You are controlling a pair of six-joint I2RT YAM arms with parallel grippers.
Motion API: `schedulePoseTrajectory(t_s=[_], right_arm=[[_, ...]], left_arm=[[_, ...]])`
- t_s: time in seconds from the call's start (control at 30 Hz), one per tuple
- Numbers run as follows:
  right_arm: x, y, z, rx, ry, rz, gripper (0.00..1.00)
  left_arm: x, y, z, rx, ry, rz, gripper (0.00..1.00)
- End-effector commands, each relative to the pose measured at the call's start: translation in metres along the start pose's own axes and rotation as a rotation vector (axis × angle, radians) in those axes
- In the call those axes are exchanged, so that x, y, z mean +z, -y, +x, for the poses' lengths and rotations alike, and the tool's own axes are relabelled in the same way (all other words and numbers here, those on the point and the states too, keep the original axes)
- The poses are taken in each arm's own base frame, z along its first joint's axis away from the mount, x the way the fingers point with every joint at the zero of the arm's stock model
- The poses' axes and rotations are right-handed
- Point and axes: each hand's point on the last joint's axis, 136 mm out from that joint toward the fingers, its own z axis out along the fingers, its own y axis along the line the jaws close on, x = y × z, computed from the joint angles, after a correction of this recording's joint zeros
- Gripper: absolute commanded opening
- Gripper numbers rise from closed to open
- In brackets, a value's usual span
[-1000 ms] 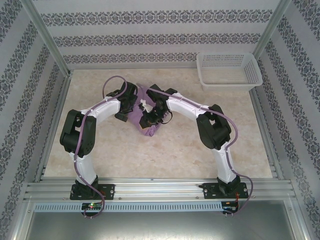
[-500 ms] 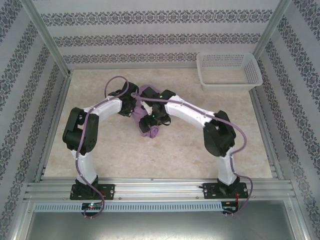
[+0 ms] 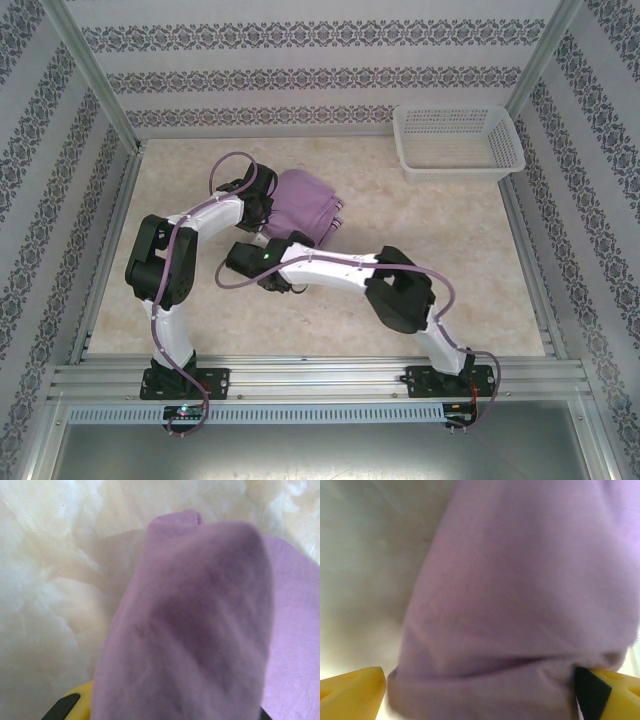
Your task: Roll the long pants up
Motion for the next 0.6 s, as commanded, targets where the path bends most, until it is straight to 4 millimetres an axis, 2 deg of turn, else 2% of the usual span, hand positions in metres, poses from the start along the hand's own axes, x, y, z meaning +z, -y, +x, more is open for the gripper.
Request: schedulePoseTrajectory(t_s=[0.0,0.03,0.07,0.1,0.17,0.23,0.27,0.3,0.33,0.37,0.47,0.57], right_arm=[[0.018,0.034,-0.02,-0.062,0.063,0.214,0.91],[0.026,0.034,-0.018,-0.067,0.045,0.194,0.83],[0.035,0.031,-0.015,-0.065,0.021,0.153,0.59],[0.042,0.032,-0.01,-0.052,0.0,0.122,0.0],[0.048,0.03,-0.001,-0.03,-0.019,0.055,0.0],[0.046,0.026,0.009,0.042,-0.041,-0.075,0.0],[0.043,0.026,0.014,0.095,-0.045,-0.142,0.0],[0.038,0.022,0.017,0.149,-0.051,-0.246,0.0],[0.035,0.024,0.02,0.202,-0.057,-0.306,0.0],[0.031,0.026,0.022,0.247,-0.058,-0.366,0.0],[0.016,0.03,0.021,0.368,-0.075,-0.583,0.0],[-0.004,0.033,0.011,0.464,-0.087,-0.812,0.0]], left_arm=[[-0.004,0.003,0.004,-0.009,-0.017,0.003,0.0],[-0.004,0.002,0.004,-0.008,-0.02,0.004,0.0],[-0.004,0.002,0.005,-0.009,-0.022,0.007,0.0],[-0.004,0.002,0.004,-0.009,-0.023,0.007,0.0],[-0.006,0.004,0.004,0.003,-0.026,0.015,0.01],[-0.009,0.006,0.002,0.018,-0.024,0.017,0.35],[-0.012,0.007,0.0,0.025,-0.016,0.017,0.63],[-0.014,0.008,-0.003,0.025,-0.005,0.021,0.85],[-0.017,0.01,-0.004,0.028,0.004,0.03,0.91],[-0.019,0.012,-0.006,0.029,0.01,0.042,0.93],[-0.021,0.016,-0.005,0.031,0.003,0.053,0.95],[-0.019,0.017,-0.003,0.026,-0.008,0.056,0.95]])
